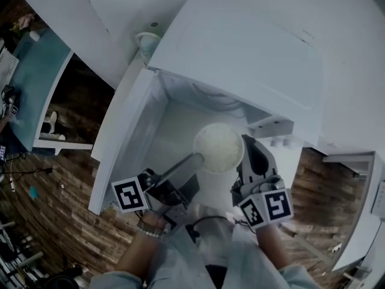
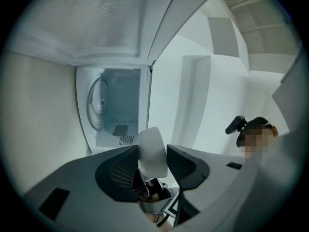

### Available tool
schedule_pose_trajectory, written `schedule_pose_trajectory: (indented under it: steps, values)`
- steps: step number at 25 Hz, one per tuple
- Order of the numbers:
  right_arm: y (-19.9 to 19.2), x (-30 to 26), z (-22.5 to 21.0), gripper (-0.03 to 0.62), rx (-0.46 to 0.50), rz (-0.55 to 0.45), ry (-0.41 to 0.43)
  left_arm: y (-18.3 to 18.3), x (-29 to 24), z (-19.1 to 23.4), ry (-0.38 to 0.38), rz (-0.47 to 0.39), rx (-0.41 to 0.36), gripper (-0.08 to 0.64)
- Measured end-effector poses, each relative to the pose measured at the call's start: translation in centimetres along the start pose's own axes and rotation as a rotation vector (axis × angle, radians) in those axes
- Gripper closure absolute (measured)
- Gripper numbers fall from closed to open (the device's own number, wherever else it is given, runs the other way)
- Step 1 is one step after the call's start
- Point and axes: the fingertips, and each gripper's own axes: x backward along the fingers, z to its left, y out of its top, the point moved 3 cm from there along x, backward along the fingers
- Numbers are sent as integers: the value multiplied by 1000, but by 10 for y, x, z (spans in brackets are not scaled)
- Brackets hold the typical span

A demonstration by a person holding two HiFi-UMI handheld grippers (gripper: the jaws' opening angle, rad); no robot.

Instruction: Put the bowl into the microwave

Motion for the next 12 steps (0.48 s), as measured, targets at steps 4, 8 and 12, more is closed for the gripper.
schedule_pose_trajectory:
  steps: [4,8,12]
  values:
    - [-8,-10,-5,589,5,18,1,7,-2,11,11,-12,0,377]
    - [-17,-21,-11,589,1,35,-5,12,-4,23,23,-19,3,377]
    - [-27,-29,-20,589,-8,51,-18,16,-10,36,34,-25,8,377]
